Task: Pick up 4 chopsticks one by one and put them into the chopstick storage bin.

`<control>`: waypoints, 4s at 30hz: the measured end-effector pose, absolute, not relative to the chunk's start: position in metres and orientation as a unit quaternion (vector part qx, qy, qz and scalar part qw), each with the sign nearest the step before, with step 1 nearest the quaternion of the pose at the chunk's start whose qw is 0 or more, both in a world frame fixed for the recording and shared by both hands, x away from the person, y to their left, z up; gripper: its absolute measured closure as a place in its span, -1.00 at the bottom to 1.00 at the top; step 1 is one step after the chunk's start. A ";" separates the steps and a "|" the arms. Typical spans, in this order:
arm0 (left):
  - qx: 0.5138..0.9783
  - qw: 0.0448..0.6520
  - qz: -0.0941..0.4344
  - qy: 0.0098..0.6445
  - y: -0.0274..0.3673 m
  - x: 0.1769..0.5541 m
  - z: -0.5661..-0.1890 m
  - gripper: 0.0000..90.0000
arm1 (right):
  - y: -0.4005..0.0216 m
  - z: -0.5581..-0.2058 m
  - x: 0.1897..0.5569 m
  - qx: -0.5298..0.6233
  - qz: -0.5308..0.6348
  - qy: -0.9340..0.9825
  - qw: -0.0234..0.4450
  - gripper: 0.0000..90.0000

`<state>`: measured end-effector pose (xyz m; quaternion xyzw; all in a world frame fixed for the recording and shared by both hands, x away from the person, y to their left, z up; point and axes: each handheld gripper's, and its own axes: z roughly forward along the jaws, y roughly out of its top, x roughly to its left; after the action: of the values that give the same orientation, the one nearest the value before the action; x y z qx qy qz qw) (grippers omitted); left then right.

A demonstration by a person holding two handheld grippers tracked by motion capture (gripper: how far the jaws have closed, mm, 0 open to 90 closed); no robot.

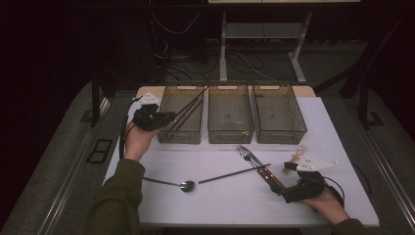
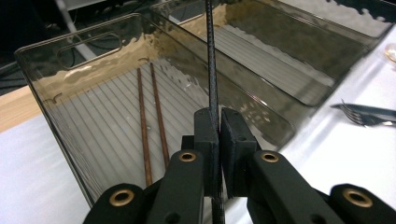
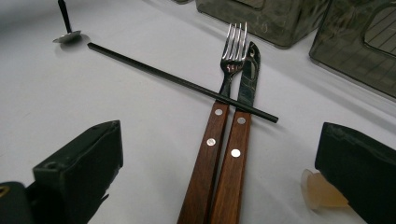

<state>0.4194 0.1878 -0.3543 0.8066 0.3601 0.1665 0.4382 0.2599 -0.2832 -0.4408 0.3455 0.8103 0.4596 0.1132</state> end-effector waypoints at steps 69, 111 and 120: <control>0.819 0.458 0.136 0.318 0.158 0.389 -0.373 -0.47 | -0.284 -0.439 0.259 0.363 0.476 0.794 0.107 -0.97; 0.882 0.437 0.047 0.172 0.073 0.325 -0.425 -0.25 | -0.284 -0.442 0.259 0.378 0.439 0.805 0.126 -0.97; 0.891 0.426 0.049 0.150 0.051 0.321 -0.432 0.29 | -0.284 -0.443 0.259 0.378 0.438 0.806 0.124 -0.97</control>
<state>0.3211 0.0512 -0.4320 0.8909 0.1499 0.0489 0.4259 0.2586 -0.2837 -0.4427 0.3784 0.8062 0.4376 0.1236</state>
